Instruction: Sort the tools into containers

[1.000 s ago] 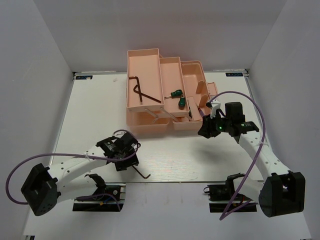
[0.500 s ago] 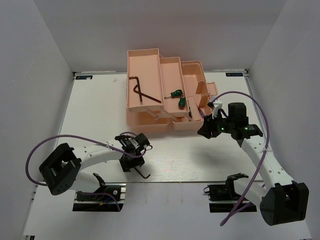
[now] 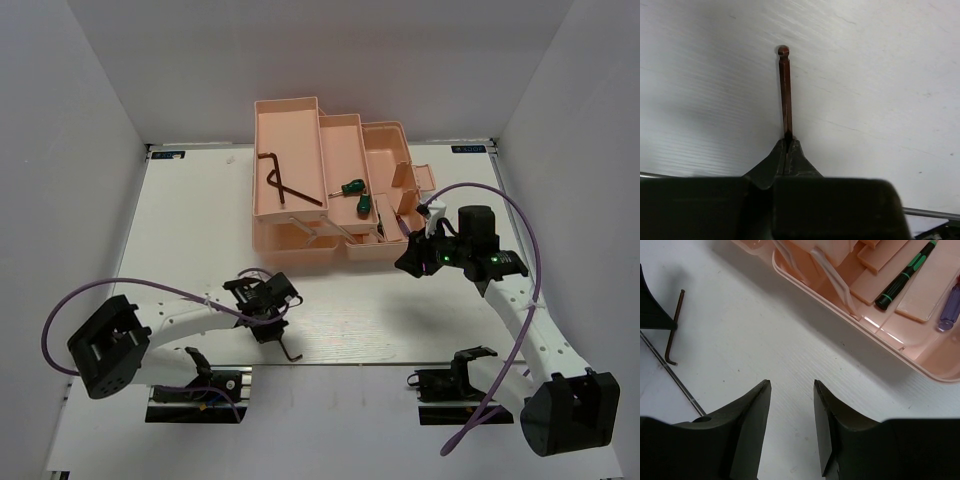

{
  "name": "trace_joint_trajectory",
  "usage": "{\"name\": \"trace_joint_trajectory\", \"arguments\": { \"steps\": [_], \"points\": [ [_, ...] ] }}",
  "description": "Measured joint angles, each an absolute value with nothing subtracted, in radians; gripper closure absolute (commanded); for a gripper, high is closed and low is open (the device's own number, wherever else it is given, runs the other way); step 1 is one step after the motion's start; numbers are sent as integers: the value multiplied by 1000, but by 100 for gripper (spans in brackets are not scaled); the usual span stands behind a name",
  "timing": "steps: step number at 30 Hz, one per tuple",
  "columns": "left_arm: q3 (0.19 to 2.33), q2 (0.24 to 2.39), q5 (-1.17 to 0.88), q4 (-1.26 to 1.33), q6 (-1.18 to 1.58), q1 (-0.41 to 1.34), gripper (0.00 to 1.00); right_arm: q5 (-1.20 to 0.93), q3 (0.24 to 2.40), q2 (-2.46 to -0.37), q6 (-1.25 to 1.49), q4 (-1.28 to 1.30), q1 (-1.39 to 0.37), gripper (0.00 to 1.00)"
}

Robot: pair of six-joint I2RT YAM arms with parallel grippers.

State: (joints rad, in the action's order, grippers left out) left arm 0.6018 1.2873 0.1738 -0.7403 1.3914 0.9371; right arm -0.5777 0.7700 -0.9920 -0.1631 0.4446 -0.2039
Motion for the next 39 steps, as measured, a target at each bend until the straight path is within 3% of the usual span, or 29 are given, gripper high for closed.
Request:
{"name": "trace_joint_trajectory", "arguments": {
  "steps": [13, 28, 39],
  "points": [
    [698, 1379, 196, -720, 1337, 1000, 100, -580, 770, -988, -160, 444, -203, 54],
    [1003, 1410, 251, -800, 1098, 1143, 100, -579, 770, -992, -160, 444, -203, 54],
    [1522, 1408, 422, -831, 772, 1155, 100, -563, 770, -1011, -160, 444, -203, 54]
  ]
}}
